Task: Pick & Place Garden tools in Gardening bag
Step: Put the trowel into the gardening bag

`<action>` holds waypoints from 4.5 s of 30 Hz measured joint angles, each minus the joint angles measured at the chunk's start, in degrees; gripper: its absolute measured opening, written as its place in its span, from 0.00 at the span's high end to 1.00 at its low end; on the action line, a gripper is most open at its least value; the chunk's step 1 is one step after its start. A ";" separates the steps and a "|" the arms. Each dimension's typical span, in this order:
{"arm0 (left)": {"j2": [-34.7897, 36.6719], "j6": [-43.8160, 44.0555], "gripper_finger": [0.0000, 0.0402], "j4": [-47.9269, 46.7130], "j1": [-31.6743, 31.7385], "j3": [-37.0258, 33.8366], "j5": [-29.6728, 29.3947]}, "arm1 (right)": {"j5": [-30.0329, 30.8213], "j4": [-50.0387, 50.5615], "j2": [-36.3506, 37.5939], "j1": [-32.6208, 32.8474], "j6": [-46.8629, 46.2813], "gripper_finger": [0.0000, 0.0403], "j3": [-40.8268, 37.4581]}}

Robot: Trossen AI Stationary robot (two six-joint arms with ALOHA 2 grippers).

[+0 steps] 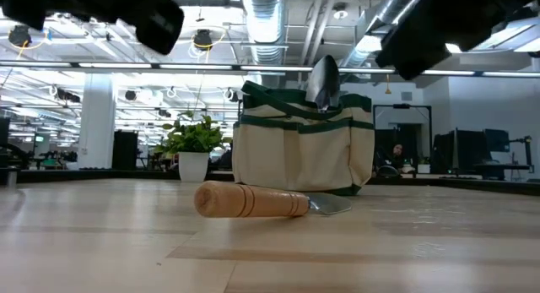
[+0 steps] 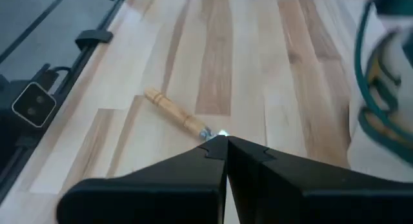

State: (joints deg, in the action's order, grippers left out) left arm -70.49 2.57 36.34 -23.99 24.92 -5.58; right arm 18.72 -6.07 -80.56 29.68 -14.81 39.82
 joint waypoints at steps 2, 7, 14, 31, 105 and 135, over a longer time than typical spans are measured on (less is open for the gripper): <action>0.04 2.50 1.00 3.88 -0.18 -2.47 0.61 | 0.01 2.45 0.59 0.37 -3.13 1.00 0.01; -0.14 6.50 1.00 5.52 -0.20 -4.37 1.45 | -0.70 7.25 1.11 1.50 -10.24 1.00 -0.01; -0.14 3.93 1.00 5.58 -0.20 -4.47 2.07 | -0.68 1.94 -3.74 0.95 -10.75 1.00 0.01; -0.26 7.47 1.00 5.76 -0.20 -4.47 4.75 | -7.63 -16.78 -18.14 -4.32 -8.63 1.00 0.08; -28.68 39.69 0.74 -3.00 2.21 13.61 -2.96 | -3.90 -0.93 -19.10 -1.34 20.81 1.00 13.08; -28.35 33.29 0.98 -1.47 2.32 13.49 -2.06 | -12.97 -2.52 -33.13 -1.65 2.70 1.00 19.77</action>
State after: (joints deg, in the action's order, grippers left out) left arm -98.85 35.86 34.87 -21.67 38.40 -7.64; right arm 5.75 -8.59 -113.69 28.03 -12.12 59.59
